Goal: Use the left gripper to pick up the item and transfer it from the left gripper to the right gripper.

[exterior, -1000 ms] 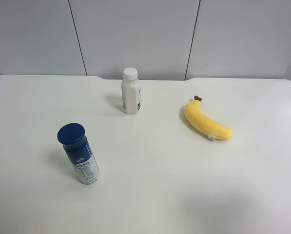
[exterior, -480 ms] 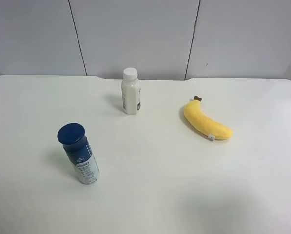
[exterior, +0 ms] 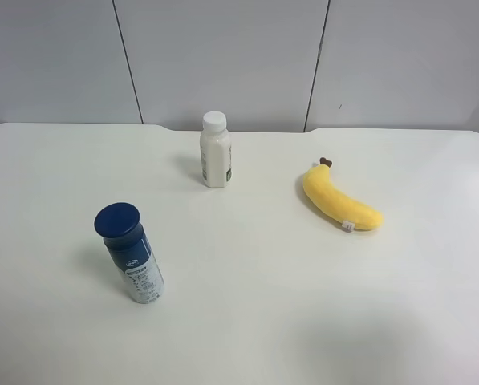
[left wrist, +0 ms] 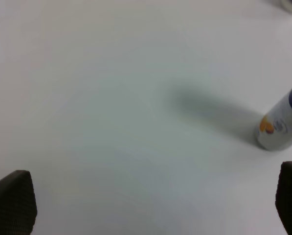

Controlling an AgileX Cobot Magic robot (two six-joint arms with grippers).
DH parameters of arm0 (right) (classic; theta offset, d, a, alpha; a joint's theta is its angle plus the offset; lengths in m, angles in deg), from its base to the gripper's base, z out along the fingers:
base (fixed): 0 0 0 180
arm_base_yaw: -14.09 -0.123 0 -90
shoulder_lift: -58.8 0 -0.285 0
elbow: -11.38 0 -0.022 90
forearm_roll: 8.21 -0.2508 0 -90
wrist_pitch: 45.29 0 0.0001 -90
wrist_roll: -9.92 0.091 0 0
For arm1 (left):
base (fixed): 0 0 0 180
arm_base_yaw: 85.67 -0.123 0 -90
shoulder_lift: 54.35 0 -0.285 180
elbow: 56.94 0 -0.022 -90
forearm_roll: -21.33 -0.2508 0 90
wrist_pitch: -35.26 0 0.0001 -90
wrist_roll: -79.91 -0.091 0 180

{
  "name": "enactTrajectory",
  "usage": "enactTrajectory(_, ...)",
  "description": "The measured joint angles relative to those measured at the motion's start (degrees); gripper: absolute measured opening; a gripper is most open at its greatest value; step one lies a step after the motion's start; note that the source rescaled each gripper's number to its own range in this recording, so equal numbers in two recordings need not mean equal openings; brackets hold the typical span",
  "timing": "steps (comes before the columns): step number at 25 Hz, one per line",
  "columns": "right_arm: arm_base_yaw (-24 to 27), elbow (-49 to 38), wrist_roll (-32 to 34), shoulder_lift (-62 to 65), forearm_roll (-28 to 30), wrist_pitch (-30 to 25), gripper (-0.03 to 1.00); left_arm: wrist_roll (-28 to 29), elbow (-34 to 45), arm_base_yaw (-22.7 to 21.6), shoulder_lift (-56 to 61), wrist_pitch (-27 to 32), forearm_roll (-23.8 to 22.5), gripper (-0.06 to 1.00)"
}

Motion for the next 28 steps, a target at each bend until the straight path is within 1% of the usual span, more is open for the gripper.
enactTrajectory(4,0.0,0.0,0.0,0.0,0.0,0.0,1.0,-2.9,-6.2,0.1,-9.0,2.8,0.2,1.0)
enactTrajectory(6,0.0,0.0,0.0,0.0,0.0,0.0,1.0,-3.4,-8.9,1.6,-13.1,2.9,0.3,1.0)
enactTrajectory(9,0.0,0.0,0.0,0.0,0.0,0.0,1.0,-3.6,-12.6,5.5,-17.8,3.0,0.3,1.0)
enactTrajectory(14,0.0,0.0,0.0,0.0,0.0,0.0,1.0,-3.7,-16.4,13.5,-24.4,3.1,0.3,1.0)
enactTrajectory(22,0.0,0.0,0.0,0.0,0.0,0.0,1.0,-2.4,-16.9,25.9,-34.3,3.1,0.3,1.0)
enactTrajectory(28,0.0,0.0,0.0,0.0,0.0,0.0,1.0,-1.7,-17.0,32.8,-40.9,2.4,0.0,1.0)
